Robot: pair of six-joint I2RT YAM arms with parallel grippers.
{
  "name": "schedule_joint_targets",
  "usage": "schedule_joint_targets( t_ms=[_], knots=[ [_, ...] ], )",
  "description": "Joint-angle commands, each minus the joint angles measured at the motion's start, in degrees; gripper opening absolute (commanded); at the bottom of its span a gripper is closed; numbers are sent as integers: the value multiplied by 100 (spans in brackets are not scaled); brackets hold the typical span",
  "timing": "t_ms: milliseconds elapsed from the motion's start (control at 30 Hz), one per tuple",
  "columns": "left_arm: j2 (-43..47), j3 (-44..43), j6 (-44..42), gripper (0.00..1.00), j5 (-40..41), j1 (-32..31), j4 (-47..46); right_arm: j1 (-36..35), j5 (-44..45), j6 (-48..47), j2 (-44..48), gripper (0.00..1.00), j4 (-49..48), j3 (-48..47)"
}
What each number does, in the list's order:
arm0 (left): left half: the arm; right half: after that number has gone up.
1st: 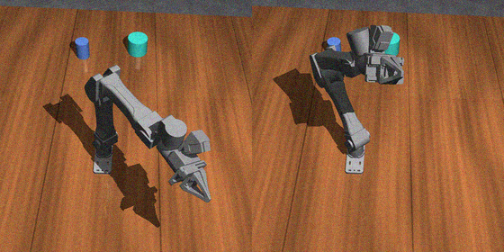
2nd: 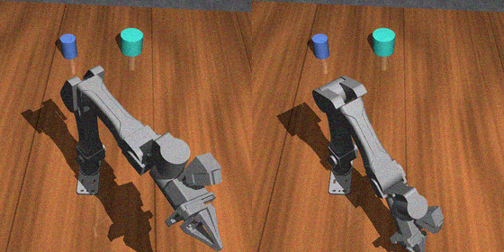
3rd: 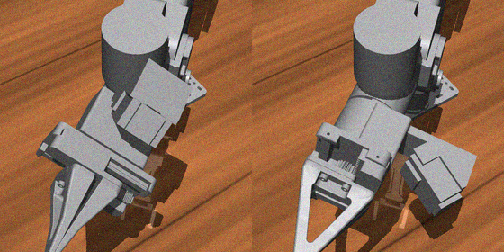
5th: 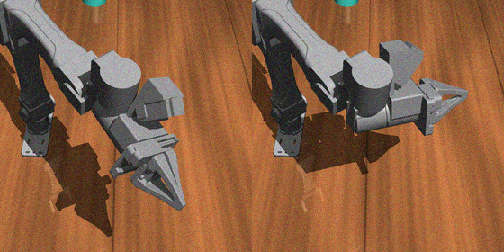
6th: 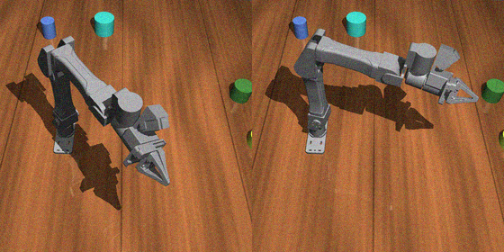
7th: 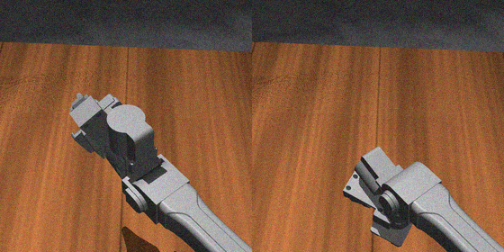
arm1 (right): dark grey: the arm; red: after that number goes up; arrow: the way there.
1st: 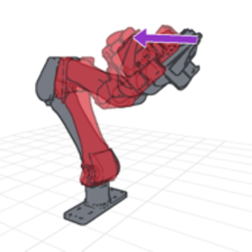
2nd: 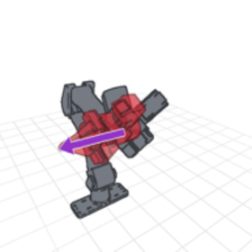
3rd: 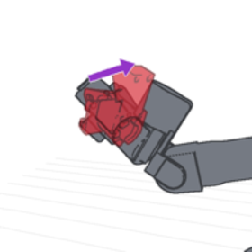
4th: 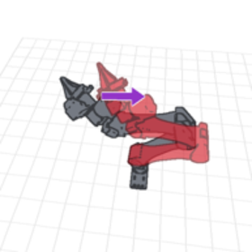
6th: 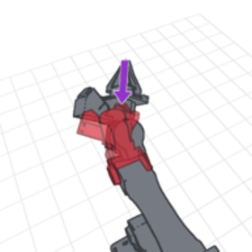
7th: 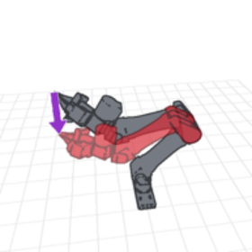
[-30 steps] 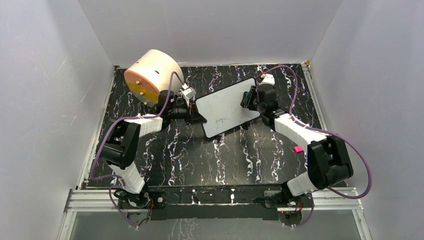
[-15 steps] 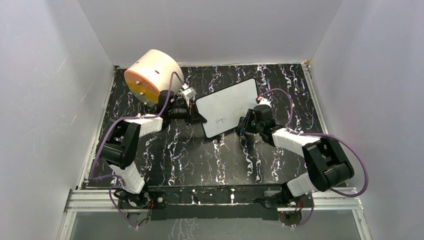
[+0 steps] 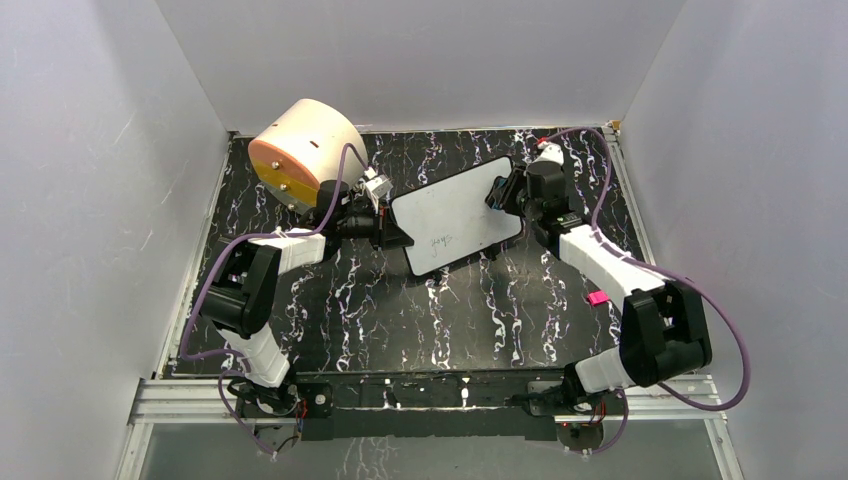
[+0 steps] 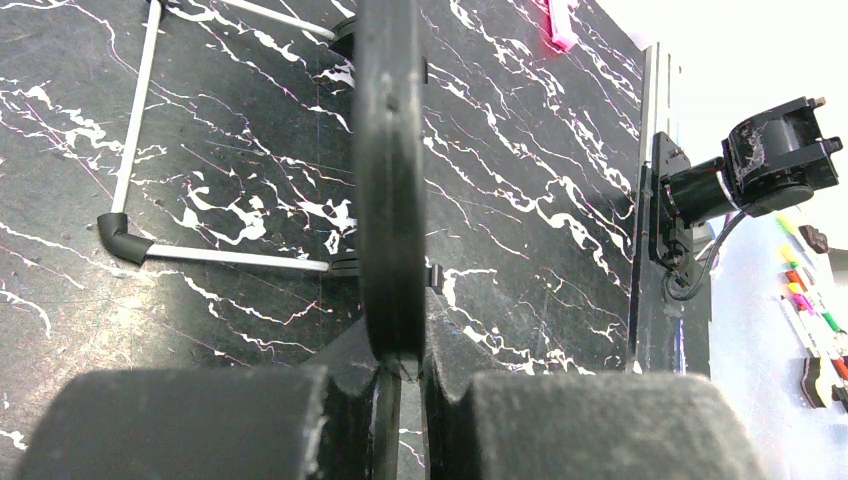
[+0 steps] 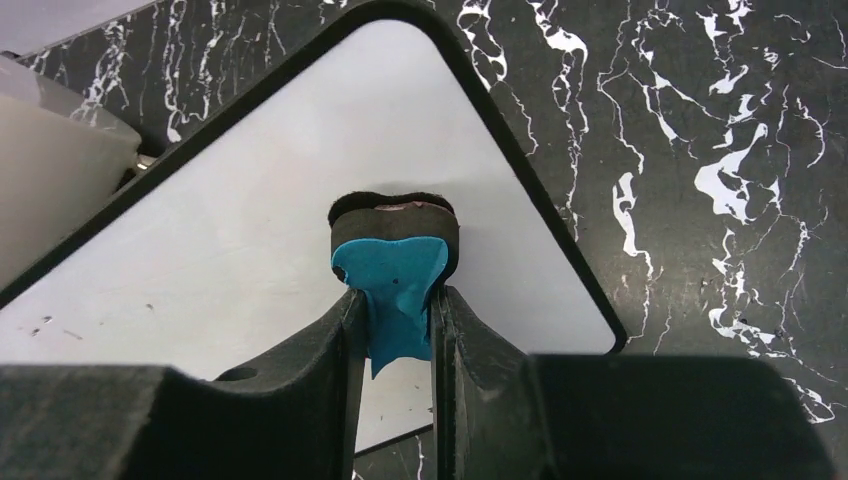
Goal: Erase the whiteboard
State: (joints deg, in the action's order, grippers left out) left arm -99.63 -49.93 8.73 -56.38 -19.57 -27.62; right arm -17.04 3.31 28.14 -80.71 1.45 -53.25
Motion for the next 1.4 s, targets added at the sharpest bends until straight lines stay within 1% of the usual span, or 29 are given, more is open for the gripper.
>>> schedule_joint_targets(
  t_ms=[0, 267, 400, 567, 667, 733, 800, 900, 1000, 1133, 1367],
  knots=[
    [14, 84, -214, 0, -75, -91, 219, 10, 78, -51, -312, 13, 111, -93],
    [-20, 71, -202, 0, -92, -103, 203, -242, -30, 289, -633, 13, -264, 428],
    [-21, 65, -205, 0, -100, -100, 214, -519, -242, 539, -747, 13, -421, 632],
    [-34, 41, -216, 0, -109, -99, 245, -678, -620, 697, -588, 12, -451, 816],
    [-38, 40, -223, 0, -111, -102, 254, -674, -579, 493, -327, 12, -388, 792],
    [-34, 34, -223, 0, -110, -99, 251, -623, -335, 212, -175, 13, -291, 678],
    [-23, 37, -180, 0, -75, -99, 242, -402, -183, 5, -124, 13, -69, 469],
    [-22, 31, -82, 0, -12, -99, 214, 86, -231, -156, -78, 13, 4, 273],
    [24, 65, 7, 0, 44, -100, 143, 296, -273, -323, -172, 13, 112, 29],
    [75, 63, 64, 0, 41, -99, 80, 262, -556, -443, -480, 13, 187, -201],
    [49, 18, 29, 0, -56, -100, 179, -413, -441, -531, -836, 13, 6, 100]
  ],
)
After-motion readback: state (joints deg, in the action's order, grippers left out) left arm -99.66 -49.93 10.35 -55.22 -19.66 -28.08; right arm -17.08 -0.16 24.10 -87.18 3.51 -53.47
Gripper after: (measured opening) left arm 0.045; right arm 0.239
